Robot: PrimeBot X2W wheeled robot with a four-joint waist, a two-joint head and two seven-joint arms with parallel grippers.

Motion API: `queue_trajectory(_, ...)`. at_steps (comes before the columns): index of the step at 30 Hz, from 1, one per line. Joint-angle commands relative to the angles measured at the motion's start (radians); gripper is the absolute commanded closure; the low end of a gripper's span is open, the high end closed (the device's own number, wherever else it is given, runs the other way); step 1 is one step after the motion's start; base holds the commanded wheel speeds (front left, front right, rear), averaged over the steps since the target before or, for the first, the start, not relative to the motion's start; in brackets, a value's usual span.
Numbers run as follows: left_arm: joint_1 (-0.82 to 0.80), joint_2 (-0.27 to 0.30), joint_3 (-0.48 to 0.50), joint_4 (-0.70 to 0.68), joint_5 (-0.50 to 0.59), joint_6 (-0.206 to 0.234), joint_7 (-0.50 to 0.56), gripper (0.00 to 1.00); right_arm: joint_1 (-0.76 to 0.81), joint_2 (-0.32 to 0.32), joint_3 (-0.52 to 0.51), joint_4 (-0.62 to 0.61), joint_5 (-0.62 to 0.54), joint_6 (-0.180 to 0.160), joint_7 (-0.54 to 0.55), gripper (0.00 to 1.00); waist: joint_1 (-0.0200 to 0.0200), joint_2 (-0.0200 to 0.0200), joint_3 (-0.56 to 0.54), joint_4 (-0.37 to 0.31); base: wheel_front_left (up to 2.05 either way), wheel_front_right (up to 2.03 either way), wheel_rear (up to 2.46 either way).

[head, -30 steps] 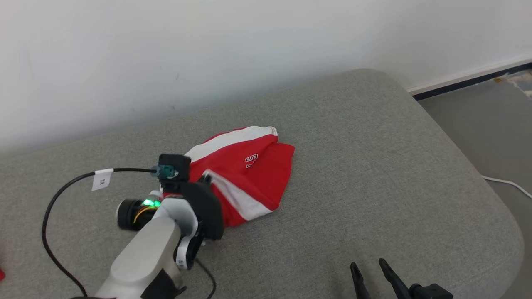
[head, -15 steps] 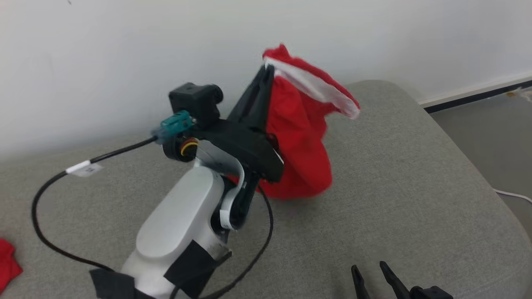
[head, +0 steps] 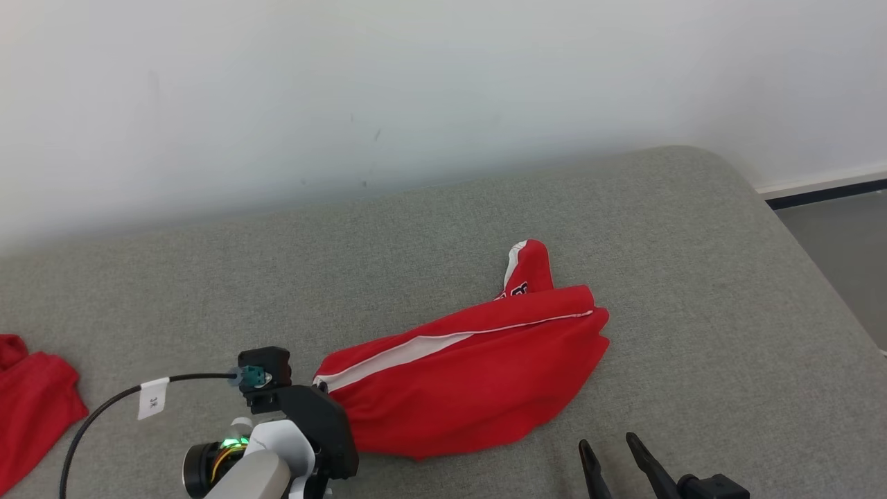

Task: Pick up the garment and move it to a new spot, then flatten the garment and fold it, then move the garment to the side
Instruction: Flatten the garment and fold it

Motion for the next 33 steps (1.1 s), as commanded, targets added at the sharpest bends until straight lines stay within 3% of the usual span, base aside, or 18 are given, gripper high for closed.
queue_trajectory(1, 0.005, -0.006, 0.009, 0.018, -0.013, 0.001, -0.012, 1.00, -0.003, -0.001, 0.003, -0.001, -0.007, 0.003, 0.002, 0.00, 0.0000, -0.0001, -0.002, 0.004, 0.00, 0.00, 0.00)
queue_trajectory(3, 0.002, -0.012, 0.016, 0.036, -0.021, -0.011, -0.028, 0.99, -0.005, -0.001, 0.005, -0.002, -0.007, 0.003, 0.004, 0.00, 0.0000, -0.0001, -0.004, 0.004, 0.00, 0.00, 0.00)
queue_trajectory(4, 0.002, -0.014, 0.024, 0.041, -0.027, -0.018, -0.038, 0.93, -0.004, -0.001, 0.006, -0.002, -0.008, 0.003, 0.005, 0.00, 0.0000, -0.0001, -0.006, 0.004, 0.00, 0.00, 0.00)
queue_trajectory(5, 0.001, -0.013, 0.032, 0.041, -0.031, -0.024, -0.056, 0.77, -0.003, 0.000, 0.006, -0.002, -0.008, 0.003, 0.005, 0.00, 0.0000, -0.0001, -0.007, 0.004, 0.00, 0.00, 0.00)
queue_trajectory(6, 0.000, -0.011, 0.041, 0.041, -0.034, -0.023, -0.078, 0.00, -0.003, 0.000, 0.006, -0.002, -0.010, 0.003, 0.004, 0.00, 0.0000, -0.0001, -0.009, 0.004, 0.00, 0.00, 0.00)
queue_trajectory(13, 0.046, 0.030, 0.061, 0.034, -0.033, -0.016, -0.129, 0.00, 0.004, 0.000, -0.010, -0.011, -0.016, 0.003, 0.008, 0.00, 0.0000, -0.0001, -0.019, 0.005, 0.00, 0.00, 0.00)
queue_trajectory(19, 0.044, 0.061, 0.061, 0.039, -0.039, -0.011, -0.097, 0.00, 0.009, 0.000, -0.015, -0.021, -0.020, 0.003, 0.013, 0.00, 0.0000, -0.0001, -0.013, 0.010, 0.00, 0.00, 0.00)
queue_trajectory(24, 0.006, 0.029, 0.041, 0.065, -0.051, -0.041, -0.051, 0.00, 0.000, -0.001, 0.000, -0.024, -0.021, 0.003, 0.015, 0.00, 0.0000, -0.0001, -0.001, -0.003, 0.00, 0.00, 0.00)
queue_trajectory(33, -0.049, 0.017, 0.011, 0.166, -0.019, -0.006, -0.018, 0.00, -0.013, 0.000, 0.005, -0.023, -0.026, 0.003, 0.020, 0.00, 0.0000, -0.0001, 0.016, -0.037, 0.00, 0.00, 0.00)
